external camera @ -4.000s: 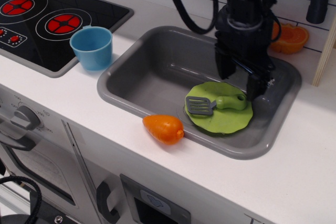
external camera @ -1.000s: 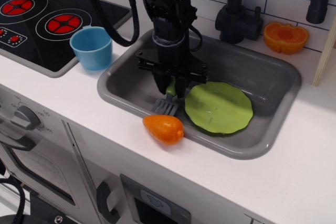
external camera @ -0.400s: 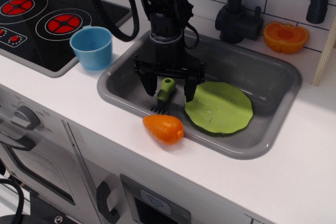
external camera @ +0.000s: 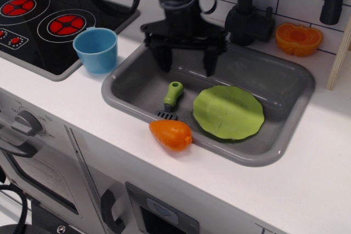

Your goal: Take spatula off plate sink

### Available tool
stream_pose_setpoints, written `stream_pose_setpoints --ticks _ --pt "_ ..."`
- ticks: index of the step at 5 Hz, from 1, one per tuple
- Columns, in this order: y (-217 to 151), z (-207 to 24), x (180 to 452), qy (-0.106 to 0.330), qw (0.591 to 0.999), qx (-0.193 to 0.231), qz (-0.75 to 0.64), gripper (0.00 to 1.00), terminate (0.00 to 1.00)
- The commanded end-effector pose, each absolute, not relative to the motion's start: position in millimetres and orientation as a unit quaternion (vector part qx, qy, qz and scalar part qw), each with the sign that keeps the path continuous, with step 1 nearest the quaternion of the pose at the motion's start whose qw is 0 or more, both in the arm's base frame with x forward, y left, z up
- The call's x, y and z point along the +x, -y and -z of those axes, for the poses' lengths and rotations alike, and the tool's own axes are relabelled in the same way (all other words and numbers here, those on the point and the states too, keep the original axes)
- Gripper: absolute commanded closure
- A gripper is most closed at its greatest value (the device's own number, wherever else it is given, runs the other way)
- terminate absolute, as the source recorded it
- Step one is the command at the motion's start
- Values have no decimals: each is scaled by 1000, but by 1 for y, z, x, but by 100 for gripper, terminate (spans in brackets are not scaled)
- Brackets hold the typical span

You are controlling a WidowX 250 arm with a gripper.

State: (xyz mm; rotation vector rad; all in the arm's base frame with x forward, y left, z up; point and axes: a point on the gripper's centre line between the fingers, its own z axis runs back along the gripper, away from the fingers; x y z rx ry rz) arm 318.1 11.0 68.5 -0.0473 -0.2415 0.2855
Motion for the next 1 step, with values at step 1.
stream_pose_setpoints --ticks 1 --pt "-10 -88 323 150 978 -26 -140 0 100"
